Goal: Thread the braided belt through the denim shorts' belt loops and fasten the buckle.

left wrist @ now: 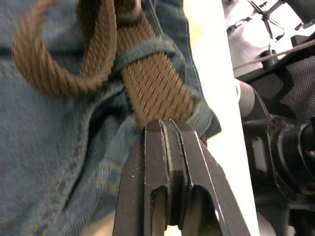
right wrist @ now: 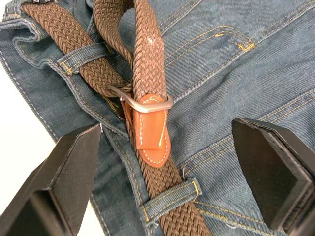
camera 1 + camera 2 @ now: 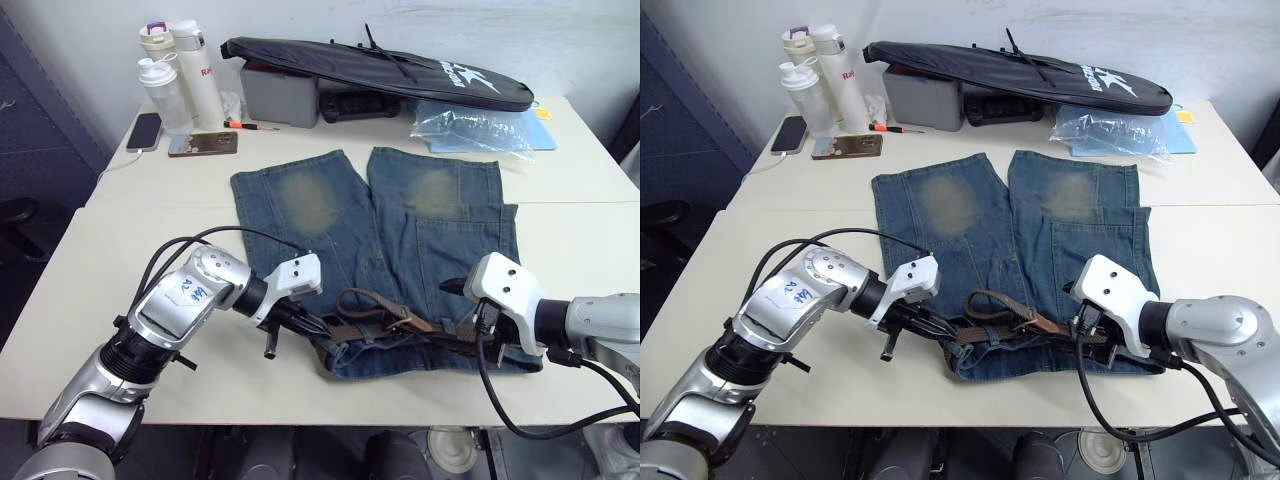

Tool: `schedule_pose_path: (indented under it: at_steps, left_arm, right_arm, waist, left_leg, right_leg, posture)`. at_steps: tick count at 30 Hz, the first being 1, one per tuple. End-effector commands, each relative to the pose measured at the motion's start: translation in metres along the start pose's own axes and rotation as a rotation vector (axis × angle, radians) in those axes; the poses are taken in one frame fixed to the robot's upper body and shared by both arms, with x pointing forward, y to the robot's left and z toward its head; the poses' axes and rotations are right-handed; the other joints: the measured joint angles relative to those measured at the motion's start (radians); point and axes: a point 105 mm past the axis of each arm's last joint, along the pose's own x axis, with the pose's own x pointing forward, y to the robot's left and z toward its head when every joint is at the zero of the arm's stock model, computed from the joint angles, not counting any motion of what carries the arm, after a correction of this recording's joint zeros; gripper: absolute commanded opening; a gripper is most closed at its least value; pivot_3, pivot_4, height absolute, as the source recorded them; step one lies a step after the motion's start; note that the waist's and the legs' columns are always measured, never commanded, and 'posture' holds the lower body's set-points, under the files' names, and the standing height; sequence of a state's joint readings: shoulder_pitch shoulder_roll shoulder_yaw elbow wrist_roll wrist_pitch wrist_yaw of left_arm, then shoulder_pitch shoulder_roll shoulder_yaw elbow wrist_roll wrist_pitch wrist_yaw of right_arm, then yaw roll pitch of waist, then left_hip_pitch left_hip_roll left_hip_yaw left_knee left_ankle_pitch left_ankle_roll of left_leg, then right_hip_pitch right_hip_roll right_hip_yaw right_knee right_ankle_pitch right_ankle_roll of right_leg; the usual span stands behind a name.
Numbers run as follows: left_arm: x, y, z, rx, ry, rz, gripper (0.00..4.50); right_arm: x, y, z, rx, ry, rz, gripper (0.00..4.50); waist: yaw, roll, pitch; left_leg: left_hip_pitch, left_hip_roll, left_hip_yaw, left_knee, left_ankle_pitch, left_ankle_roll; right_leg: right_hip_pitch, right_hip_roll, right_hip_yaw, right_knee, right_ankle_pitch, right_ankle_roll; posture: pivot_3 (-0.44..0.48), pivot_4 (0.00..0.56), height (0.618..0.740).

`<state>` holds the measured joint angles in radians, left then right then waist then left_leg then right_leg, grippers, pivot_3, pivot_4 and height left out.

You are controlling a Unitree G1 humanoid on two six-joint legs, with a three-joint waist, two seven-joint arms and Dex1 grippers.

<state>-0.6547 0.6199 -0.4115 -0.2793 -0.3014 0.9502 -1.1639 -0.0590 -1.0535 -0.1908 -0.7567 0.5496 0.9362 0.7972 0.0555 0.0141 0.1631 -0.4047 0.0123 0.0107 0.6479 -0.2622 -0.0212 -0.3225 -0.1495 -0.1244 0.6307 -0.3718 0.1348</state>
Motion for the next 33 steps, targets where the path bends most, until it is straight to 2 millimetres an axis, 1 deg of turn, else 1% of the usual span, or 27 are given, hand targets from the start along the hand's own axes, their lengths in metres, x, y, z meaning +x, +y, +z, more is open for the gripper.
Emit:
schedule_pose_path:
  at_steps: [1,4,7,9,13,19,22,24,33]
  left_arm:
    - [0.005,0.002,0.018,0.009,-0.057,-0.001,0.05]
    - [0.005,0.003,0.031,-0.004,-0.106,-0.013,0.05]
    - [0.005,0.004,0.034,-0.002,-0.098,-0.007,0.05]
    - [0.009,0.006,0.028,-0.012,-0.058,0.01,0.05]
    - [0.017,0.013,0.004,0.008,0.072,0.063,0.05]
    - [0.025,0.012,0.0,-0.015,0.09,0.06,0.05]
    - [0.027,0.014,-0.001,-0.013,0.1,0.072,0.0]
    - [0.028,0.015,0.001,-0.013,0.094,0.075,0.0]
    - [0.028,0.014,0.002,-0.012,0.093,0.077,0.0]
  right_arm:
    - [-0.003,0.002,0.004,-0.034,0.006,-0.008,4.5]
    - [-0.003,0.003,0.002,-0.029,0.014,-0.01,4.5]
    - [-0.001,0.003,-0.001,-0.02,0.015,-0.018,4.5]
    - [0.0,0.002,-0.004,-0.02,0.022,-0.029,4.5]
    - [0.002,0.002,-0.006,-0.02,0.025,-0.034,4.5]
    - [0.006,0.006,-0.003,-0.03,0.012,-0.002,4.5]
    - [0.007,0.008,-0.002,-0.03,0.007,0.012,3.61]
    - [0.008,0.01,-0.001,-0.04,0.01,0.018,2.74]
    - [0.021,0.013,-0.005,-0.055,0.015,0.02,2.74]
  waist:
    - [-0.001,0.0,0.0]
    - [-0.002,0.0,0.0]
    - [-0.003,0.0,0.0]
    - [-0.006,0.0,0.0]
    - [-0.005,-0.001,0.0]
    - [-0.003,-0.001,0.0]
    - [-0.003,-0.001,0.0]
    - [-0.003,-0.001,0.0]
    - [-0.004,-0.001,0.001]
  left_leg:
    - [0.0,0.0,0.0,0.0,0.0,0.0]
    - [0.0,0.0,0.0,-0.001,0.0,0.0]
    - [0.0,-0.001,0.0,-0.001,0.0,0.0]
    - [0.0,-0.001,0.0,-0.001,0.0,0.0]
    - [0.0,-0.001,0.0,-0.001,0.0,0.0]
    - [0.0,-0.001,0.0,0.0,0.0,0.0]
    - [0.0,-0.001,0.0,-0.001,0.0,0.0]
    - [0.0,-0.001,0.0,-0.001,0.0,0.0]
    - [0.0,-0.001,0.0,-0.001,0.0,0.0]
  right_leg:
    - [0.0,0.0,0.0,-0.001,0.0,0.0]
    - [0.0,0.0,0.0,-0.001,0.0,0.0]
    - [0.0,0.001,-0.001,-0.001,0.0,0.0]
    - [0.0,0.001,-0.001,-0.001,0.0,0.0]
    - [0.0,0.001,0.0,-0.001,0.0,0.0]
    - [0.0,0.001,0.0,-0.001,0.0,0.0]
    - [0.0,0.001,0.0,-0.001,0.0,0.0]
    - [0.0,0.001,0.0,-0.001,0.0,0.0]
    - [0.0,0.001,0.0,-0.001,0.0,0.0]
  posture:
    - [0.0,0.15,0.656]
    - [0.0,0.15,0.656]
    - [0.0,0.15,0.656]
    - [0.0,0.15,0.656]
    - [0.0,0.15,0.656]
    - [0.0,0.15,0.656]
    - [0.0,0.15,0.656]
    - [0.0,0.15,0.656]
    - [0.0,0.15,0.656]
